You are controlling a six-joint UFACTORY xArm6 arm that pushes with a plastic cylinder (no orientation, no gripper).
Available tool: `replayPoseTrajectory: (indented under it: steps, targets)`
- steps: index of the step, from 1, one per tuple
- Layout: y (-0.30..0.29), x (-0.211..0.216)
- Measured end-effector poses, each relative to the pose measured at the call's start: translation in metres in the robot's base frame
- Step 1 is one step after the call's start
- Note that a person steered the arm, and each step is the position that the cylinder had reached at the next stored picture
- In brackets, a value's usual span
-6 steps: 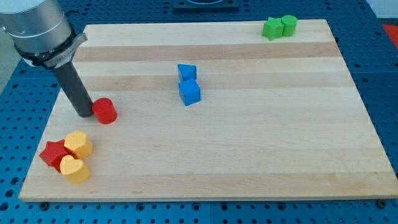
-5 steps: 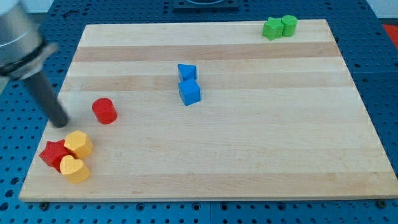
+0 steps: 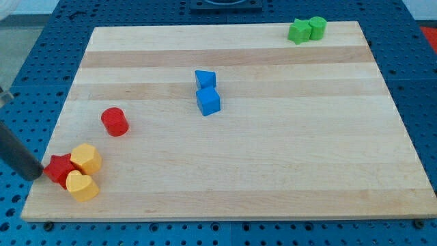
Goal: Push red star along with yellow hexagon slightly up
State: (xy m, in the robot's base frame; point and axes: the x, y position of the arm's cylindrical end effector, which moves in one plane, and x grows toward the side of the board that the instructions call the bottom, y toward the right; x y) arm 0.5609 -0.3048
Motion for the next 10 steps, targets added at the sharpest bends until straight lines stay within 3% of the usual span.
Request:
replayPoseTrajectory:
  steps: [3,7,9,10]
  targets:
    - [0.005,0.038]
    - [0.032,-0.017]
    - [0.033,0.023]
    - [0.046,0.005]
